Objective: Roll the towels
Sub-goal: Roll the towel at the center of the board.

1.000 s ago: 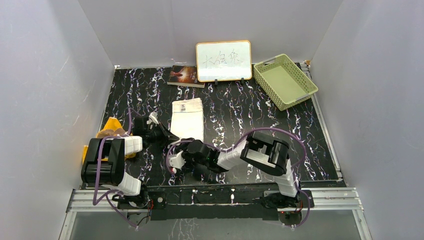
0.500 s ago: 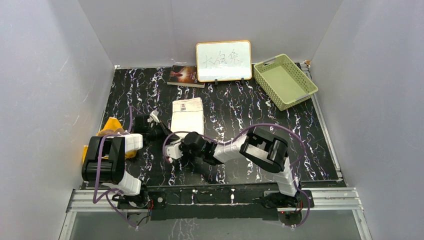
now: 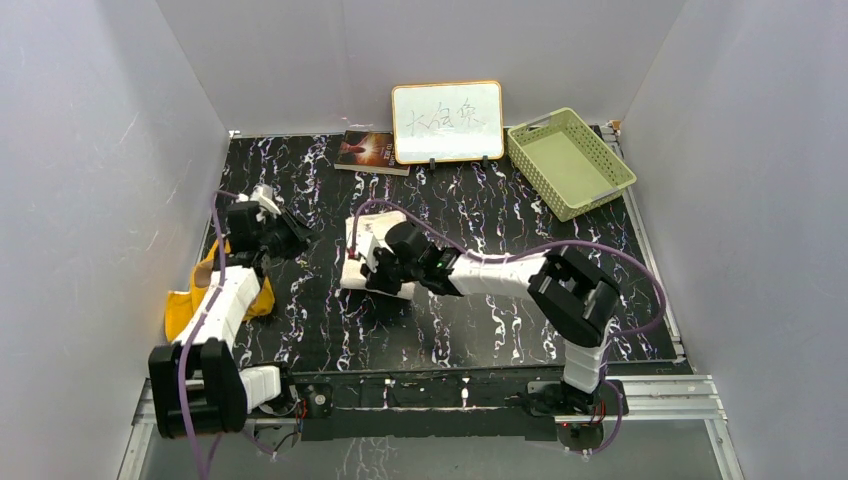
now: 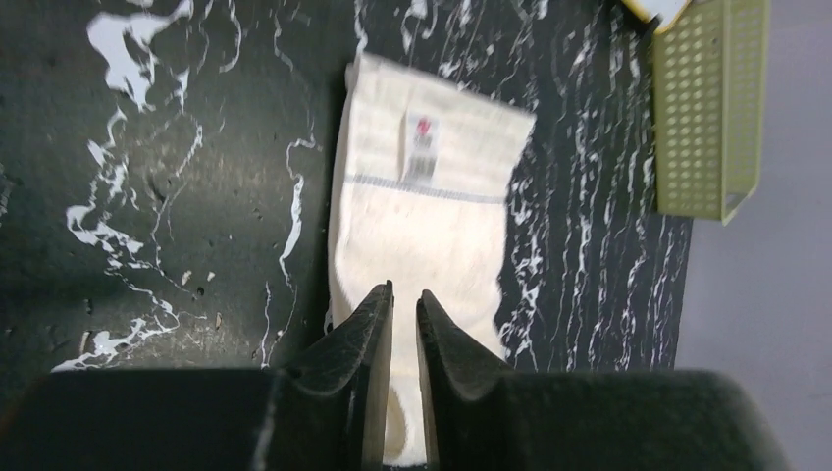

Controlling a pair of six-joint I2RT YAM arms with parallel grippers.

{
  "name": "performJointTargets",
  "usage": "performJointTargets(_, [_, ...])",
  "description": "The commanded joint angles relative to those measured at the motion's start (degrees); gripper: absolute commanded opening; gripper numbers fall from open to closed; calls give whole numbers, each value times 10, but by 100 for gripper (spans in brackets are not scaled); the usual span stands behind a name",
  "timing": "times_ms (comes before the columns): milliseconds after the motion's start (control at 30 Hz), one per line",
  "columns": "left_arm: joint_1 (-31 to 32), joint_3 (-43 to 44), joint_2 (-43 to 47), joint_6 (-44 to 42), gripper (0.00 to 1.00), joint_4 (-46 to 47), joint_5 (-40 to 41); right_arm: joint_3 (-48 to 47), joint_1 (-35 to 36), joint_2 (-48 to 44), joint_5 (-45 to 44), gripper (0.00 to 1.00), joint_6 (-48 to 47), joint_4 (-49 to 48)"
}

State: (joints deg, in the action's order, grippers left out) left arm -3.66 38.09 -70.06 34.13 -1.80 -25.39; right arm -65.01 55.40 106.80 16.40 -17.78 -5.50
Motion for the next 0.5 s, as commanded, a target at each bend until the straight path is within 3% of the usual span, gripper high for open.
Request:
performJointTargets(0, [-15, 15, 68, -19, 16, -61, -8, -8, -37, -40, 111, 0, 151, -5])
performJointTargets(133, [-15, -23, 97, 3, 17, -30, -44, -91, -82, 18, 219, 0, 229, 73])
performJointTargets(300, [-14, -73, 109, 31, 15, 5, -83, -259, -102, 138, 328, 0, 233, 218])
performJointTargets(467, [-14, -92, 130, 35, 14, 2, -94, -348, -102, 217, 401, 0, 250, 274])
